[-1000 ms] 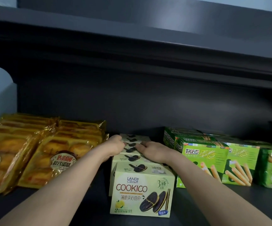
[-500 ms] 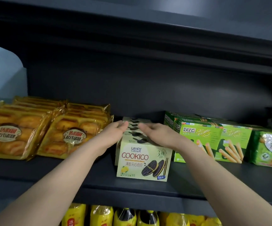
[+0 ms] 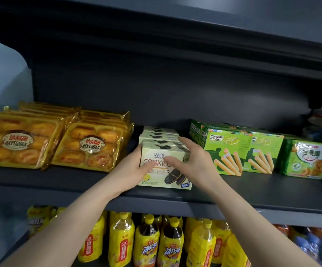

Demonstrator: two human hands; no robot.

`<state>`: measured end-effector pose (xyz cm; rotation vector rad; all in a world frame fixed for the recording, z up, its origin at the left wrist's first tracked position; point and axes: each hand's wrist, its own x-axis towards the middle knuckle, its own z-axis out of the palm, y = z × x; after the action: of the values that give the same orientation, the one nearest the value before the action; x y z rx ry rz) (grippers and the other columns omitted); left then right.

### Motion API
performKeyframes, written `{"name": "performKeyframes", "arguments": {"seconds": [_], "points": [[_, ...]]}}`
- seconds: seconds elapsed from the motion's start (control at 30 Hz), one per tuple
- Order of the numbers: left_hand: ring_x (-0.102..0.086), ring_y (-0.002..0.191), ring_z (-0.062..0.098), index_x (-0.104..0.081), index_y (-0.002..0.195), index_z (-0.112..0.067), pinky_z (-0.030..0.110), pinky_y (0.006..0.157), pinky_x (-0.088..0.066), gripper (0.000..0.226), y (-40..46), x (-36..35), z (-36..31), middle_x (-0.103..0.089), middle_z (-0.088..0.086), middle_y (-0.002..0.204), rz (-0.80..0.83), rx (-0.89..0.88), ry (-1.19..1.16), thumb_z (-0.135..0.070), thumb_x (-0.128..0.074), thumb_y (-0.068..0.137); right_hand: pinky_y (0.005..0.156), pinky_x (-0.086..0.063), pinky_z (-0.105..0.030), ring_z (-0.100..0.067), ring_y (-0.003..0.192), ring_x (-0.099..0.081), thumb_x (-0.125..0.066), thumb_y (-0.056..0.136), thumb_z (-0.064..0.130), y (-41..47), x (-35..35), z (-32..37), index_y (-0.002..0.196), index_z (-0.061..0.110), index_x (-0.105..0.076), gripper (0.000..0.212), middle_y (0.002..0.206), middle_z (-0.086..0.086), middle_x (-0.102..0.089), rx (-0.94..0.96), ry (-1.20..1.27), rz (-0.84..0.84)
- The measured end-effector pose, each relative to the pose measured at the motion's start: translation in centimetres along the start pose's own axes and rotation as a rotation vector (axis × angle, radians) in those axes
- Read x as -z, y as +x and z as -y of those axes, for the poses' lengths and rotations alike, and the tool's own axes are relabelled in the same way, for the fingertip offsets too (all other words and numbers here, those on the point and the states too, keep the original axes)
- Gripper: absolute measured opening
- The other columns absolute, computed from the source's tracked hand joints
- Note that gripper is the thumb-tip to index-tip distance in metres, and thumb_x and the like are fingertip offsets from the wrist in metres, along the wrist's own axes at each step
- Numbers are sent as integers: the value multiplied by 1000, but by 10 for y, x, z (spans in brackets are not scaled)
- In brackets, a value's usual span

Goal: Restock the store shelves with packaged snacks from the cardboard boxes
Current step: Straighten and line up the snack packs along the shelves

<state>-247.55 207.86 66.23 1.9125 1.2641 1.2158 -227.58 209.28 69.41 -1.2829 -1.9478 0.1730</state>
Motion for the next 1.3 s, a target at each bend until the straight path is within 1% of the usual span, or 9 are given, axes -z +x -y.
{"name": "performKeyframes", "arguments": {"seconds": [0.17, 0.23, 0.33, 0.43, 0.63, 0.77, 1.0, 1.17, 1.3], "points": [[-62, 115, 9, -44, 141, -31, 39, 95, -54, 43, 15, 29, -53, -63, -9, 129, -159, -144, 28, -19, -53, 101, 100, -49, -31, -22, 109, -67, -77, 79, 55, 31, 41, 35, 144, 28, -49, 76, 119, -2, -71, 78, 18, -88], [-64, 111, 10, -45, 139, -31, 36, 91, -55, 40, 38, 43, -73, -64, -7, 125, -194, -175, 29, -20, -52, 101, 102, -47, -32, -20, 117, -62, -78, 78, 56, 57, 55, 47, 139, 28, -53, 72, 121, -2, -69, 81, 47, -163], [-66, 106, 11, -49, 133, -28, 39, 92, -57, 32, 82, 53, -68, -66, -5, 120, -202, -120, -28, -22, -51, 102, 99, -51, -37, -20, 117, -61, -80, 78, 53, 100, 53, 48, 135, 21, -59, 69, 125, -2, -68, 61, 65, -227], [-68, 103, 15, -51, 133, -21, 39, 87, -58, 30, 112, 42, -31, -67, 0, 120, -219, -1, -29, -25, -50, 103, 80, -59, -32, -18, 88, -71, -77, 84, 47, 125, 20, 23, 133, 15, -60, 62, 100, -3, -73, -14, 116, -133], [-61, 103, 7, -17, 156, -33, 19, 73, -52, 60, 109, 23, 12, -54, -10, 134, -161, 62, 77, -22, -46, 105, 100, -47, -40, -34, 127, -51, -69, 89, 49, 126, -24, -23, 136, 17, -48, 61, 150, -16, -36, 111, -21, -189], [-53, 128, 16, 6, 158, -32, 34, 100, -50, 76, 95, 13, 25, -34, -5, 158, -189, 29, 221, -22, -46, 104, 110, -29, -66, -47, 150, -12, -57, 83, 68, 102, -36, -42, 152, 17, -34, 89, 163, -23, -12, 516, -490, -326], [-62, 93, 10, -17, 156, -30, 28, 77, -55, 52, 97, -3, 26, -58, 0, 131, -292, 91, 132, -24, -35, 107, 106, -35, -71, -51, 149, -8, -67, 75, 71, 106, -65, -73, 157, 23, -24, 104, 164, -21, -14, 642, -769, -222], [-64, 97, 14, -19, 154, -32, 35, 82, -57, 50, 96, -4, 24, -59, 0, 128, -308, 108, 162, -23, -36, 107, 106, -34, -71, -51, 149, -9, -66, 77, 69, 108, -69, -76, 158, 21, -22, 103, 165, -21, -13, 630, -796, -215], [-60, 111, 16, -9, 157, -29, 35, 89, -55, 58, 89, -5, 17, -52, 3, 142, -299, 141, 207, -24, -37, 107, 109, -20, -75, -48, 151, -8, -55, 82, 71, 103, -65, -73, 158, 22, -27, 94, 167, -17, -10, 618, -864, -184]]}}
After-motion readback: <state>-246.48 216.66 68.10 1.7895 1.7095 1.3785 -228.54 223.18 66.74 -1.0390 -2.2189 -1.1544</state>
